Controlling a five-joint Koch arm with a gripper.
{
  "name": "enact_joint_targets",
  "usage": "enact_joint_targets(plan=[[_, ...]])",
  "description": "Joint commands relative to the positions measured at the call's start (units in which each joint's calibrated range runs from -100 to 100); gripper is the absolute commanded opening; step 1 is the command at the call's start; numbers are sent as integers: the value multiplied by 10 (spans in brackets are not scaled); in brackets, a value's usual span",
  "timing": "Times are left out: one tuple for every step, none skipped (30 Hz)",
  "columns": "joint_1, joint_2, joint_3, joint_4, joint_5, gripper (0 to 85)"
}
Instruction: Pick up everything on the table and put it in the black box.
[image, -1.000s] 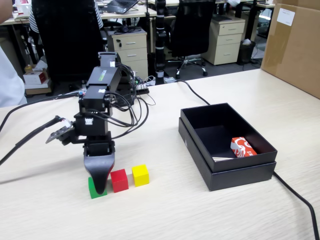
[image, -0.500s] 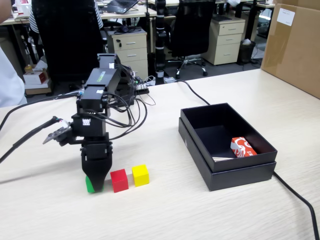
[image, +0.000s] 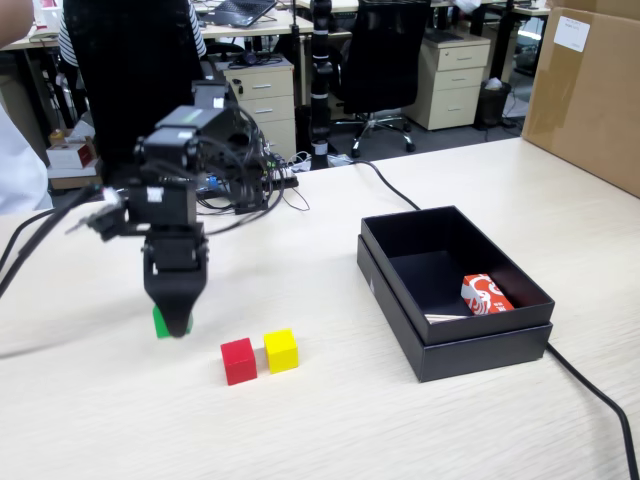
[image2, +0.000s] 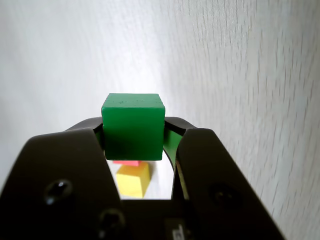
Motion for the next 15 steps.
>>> enact_joint_targets(plan=[[13,-177,-21,-21,8,9],[23,-233,-52,-24,11,9],[33,-280,-80,-25,14,9],[44,-329,-111,-26,18,9],[53,-358,-129,-26,21,9],[70,-407,-163,-26,28,8],[86,-444,-185,-26,36,8],[97,-466,-199,-26,41,8],[111,-490,-213,-25,48,9],[126,-508,-224,-26,57,9],[145,-526,-232,-26,67,9],[153,-531,-235,-26,71,9],[166,-538,-238,-26,78,9],[177,-542,-239,-26,84,9],[187,-542,-240,-26,89,9]])
